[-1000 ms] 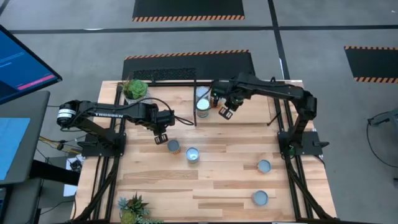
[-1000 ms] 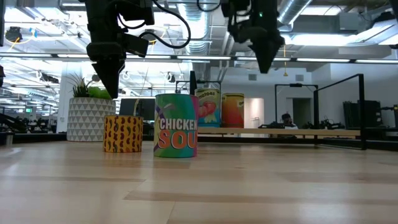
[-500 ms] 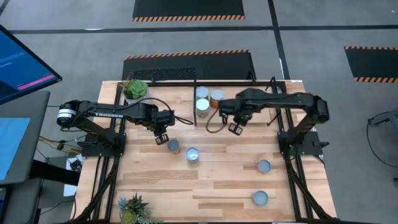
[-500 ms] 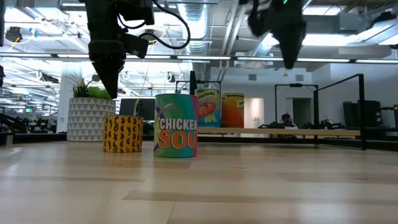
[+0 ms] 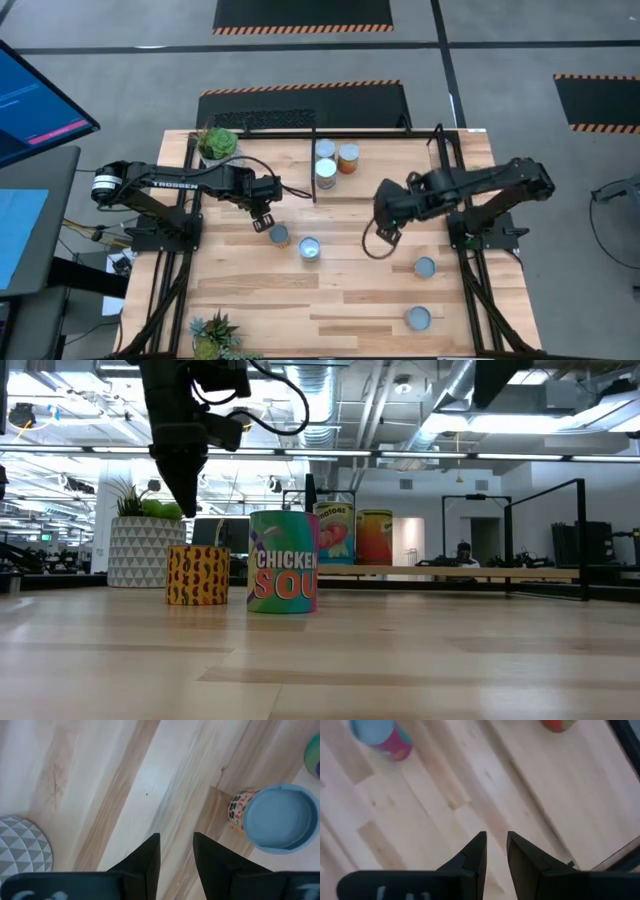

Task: Pick and place cans onto a shelf
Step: Put the canned green beans on the shelf

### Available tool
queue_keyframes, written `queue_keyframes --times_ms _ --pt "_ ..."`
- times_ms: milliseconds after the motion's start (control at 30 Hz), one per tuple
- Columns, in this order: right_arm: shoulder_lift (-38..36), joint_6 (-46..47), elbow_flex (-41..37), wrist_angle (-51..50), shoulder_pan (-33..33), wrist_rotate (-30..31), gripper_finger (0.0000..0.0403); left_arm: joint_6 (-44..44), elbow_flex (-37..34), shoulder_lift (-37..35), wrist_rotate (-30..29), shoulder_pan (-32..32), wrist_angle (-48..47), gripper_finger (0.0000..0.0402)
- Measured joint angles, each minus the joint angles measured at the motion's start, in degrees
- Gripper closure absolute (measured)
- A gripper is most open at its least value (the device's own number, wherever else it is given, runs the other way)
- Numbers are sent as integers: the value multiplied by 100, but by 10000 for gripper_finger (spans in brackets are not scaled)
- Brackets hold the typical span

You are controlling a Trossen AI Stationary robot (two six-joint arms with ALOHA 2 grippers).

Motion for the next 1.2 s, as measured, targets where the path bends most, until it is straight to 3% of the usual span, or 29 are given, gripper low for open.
queue_keyframes --times_ms 367,533,700,767,1067,1200 --pt "53 1055 0 162 812 44 305 47 -2 1 -34 0 42 297" --pt "53 925 0 306 913 929 305 61 -2 1 -44 0 44 297" --pt "53 84 0 776 619 1922 305 61 -2 1 -46 0 52 297" --pt "53 -366 0 943 392 2037 305 63 -2 1 -51 0 63 297" --pt "262 -2483 -9 1785 -1005 983 305 85 -2 1 -264 0 342 297" --pt "621 -3330 2 2327 -1538 7 305 86 -2 1 -328 0 322 297"
